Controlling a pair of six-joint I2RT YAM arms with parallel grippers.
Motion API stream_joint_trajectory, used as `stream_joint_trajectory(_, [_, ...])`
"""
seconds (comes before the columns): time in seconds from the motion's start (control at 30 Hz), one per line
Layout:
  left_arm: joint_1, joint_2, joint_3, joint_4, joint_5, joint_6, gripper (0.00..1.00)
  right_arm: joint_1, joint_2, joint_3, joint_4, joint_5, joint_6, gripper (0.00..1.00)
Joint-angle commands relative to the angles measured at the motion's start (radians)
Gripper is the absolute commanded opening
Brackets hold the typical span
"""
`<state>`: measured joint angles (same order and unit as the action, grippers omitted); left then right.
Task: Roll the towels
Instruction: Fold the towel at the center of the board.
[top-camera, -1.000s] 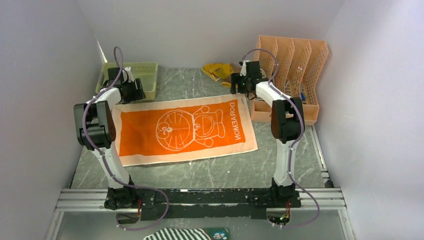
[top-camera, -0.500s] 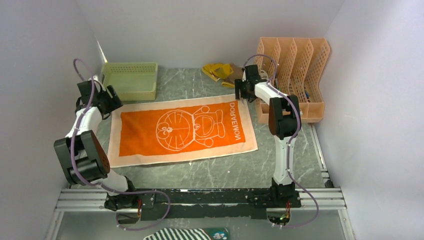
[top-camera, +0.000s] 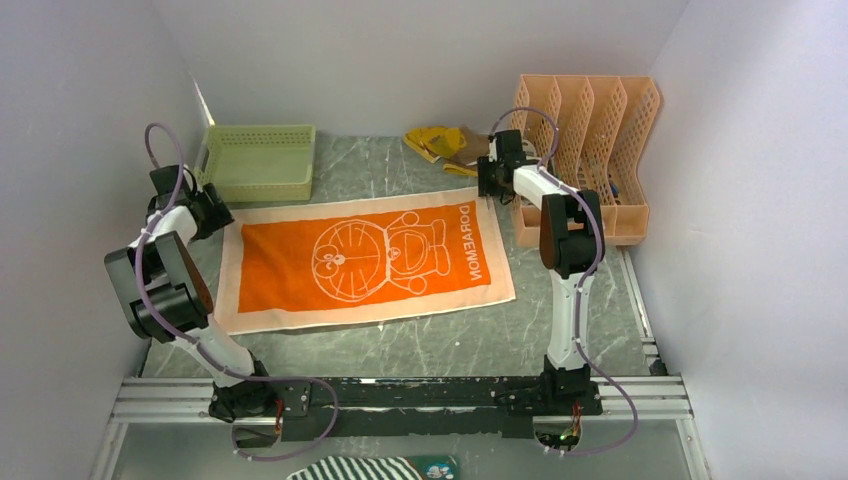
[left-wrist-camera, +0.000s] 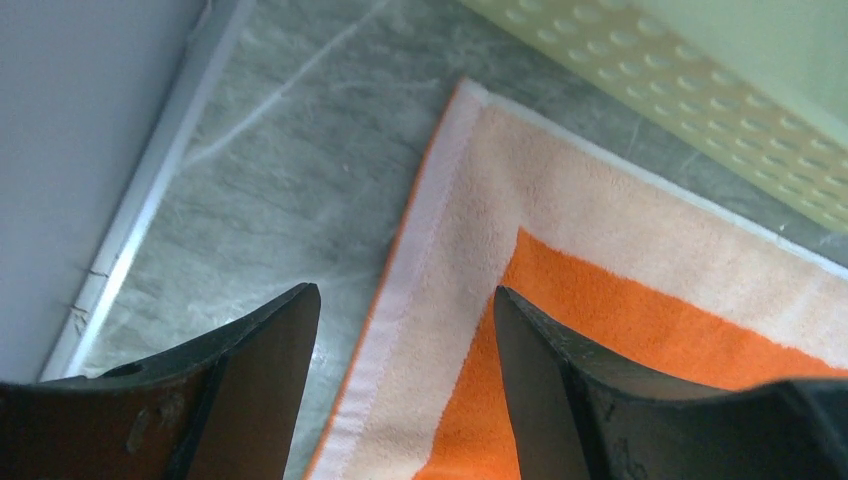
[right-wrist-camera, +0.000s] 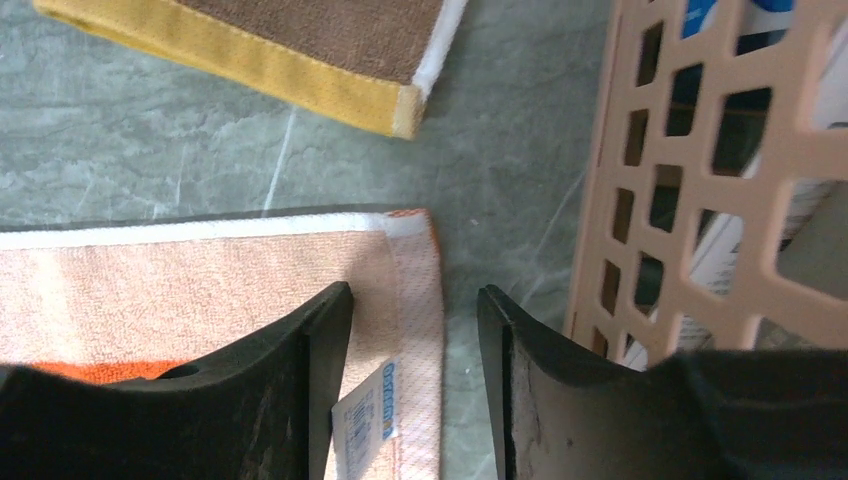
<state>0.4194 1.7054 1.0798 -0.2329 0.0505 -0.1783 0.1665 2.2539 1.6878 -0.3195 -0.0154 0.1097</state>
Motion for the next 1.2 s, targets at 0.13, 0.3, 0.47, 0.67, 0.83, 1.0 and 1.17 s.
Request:
stream_joint_trajectory(0.13, [0.009, 0.115, 0.157, -0.021, -0.045, 0.095, 0.74, -0.015, 0.054, -0.009, 0.015, 0.076, -0.052, 0.48])
stream_joint_trajectory(0.3, [0.009, 0.155, 0.172, 0.003, -0.006, 0.118, 0.74, -0.003, 0.061, -0.019, 0.022, 0.104, -0.068, 0.46])
stream_joint_trajectory(0.47, [0.008, 0.186, 0.155, 0.026, 0.053, 0.130, 0.74, 0.011, 0.065, -0.017, 0.019, 0.125, -0.084, 0.31])
stream_joint_trajectory(0.67, [0.006, 0.244, 0.178, 0.028, 0.064, 0.123, 0.73, 0.014, 0.061, -0.024, 0.025, 0.121, -0.081, 0.07])
stream_joint_trajectory(0.83, [-0.006, 0.296, 0.222, 0.046, 0.060, 0.117, 0.72, 0.015, 0.048, -0.033, 0.028, 0.117, -0.079, 0.00])
stream_joint_trajectory(1.0, [-0.027, 0.330, 0.244, 0.093, 0.068, 0.110, 0.71, 0.016, 0.036, -0.037, 0.028, 0.113, -0.081, 0.00])
stream_joint_trajectory(1.17, [-0.038, 0.344, 0.251, 0.117, 0.088, 0.097, 0.71, 0.015, 0.033, -0.038, 0.025, 0.104, -0.079, 0.00])
